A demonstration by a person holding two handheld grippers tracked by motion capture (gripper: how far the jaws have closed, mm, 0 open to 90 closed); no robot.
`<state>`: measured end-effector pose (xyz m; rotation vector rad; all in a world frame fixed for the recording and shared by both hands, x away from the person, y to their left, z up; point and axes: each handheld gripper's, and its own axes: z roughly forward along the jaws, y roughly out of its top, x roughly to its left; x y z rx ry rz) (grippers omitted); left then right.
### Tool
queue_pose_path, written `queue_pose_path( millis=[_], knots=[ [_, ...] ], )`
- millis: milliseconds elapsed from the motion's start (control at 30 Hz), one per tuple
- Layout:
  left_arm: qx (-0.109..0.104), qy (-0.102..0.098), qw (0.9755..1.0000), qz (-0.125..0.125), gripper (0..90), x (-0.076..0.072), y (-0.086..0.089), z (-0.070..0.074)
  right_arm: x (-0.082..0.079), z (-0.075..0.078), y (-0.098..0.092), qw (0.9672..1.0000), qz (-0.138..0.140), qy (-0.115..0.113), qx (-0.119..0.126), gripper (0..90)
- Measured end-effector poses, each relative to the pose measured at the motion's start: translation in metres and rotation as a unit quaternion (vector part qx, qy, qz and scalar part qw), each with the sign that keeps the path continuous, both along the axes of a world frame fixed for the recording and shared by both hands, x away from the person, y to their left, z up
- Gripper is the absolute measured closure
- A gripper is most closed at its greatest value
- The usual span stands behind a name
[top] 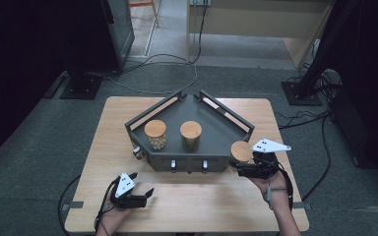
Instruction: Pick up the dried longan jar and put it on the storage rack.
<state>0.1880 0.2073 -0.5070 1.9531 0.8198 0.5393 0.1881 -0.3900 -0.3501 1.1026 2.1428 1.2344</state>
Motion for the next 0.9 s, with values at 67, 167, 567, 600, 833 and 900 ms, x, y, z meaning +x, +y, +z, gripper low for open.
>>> queue_pose_path(
  millis=[67,167,567,600,833,900],
  knots=[
    [-0.001,0.000,1.0000,0.000,10.8,0.000,0.000,0.000,0.001,0.001,0.001,1.0000,0.000,-0.001,0.000,25.5],
    [-0.001,0.001,1.0000,0.000,10.8,0.000,0.000,0.000,0.002,0.003,0.002,1.0000,0.000,-0.002,0.000,25.5],
    [0.001,0.000,1.0000,-0.001,10.9,0.000,0.000,0.000,0.003,0.009,0.003,1.0000,0.000,-0.008,0.001,25.5],
    [0.000,0.000,1.0000,-0.001,10.9,0.000,0.000,0.000,0.003,0.010,0.004,1.0000,-0.001,-0.009,0.001,25.5],
    [0.001,0.000,1.0000,-0.001,10.8,0.000,0.000,0.000,0.006,0.011,0.009,0.9998,-0.005,-0.020,-0.002,25.5],
    [0.000,0.000,1.0000,-0.002,10.8,0.000,0.000,0.000,0.008,0.010,0.010,0.9997,-0.005,-0.022,0.002,25.5]
  ],
)
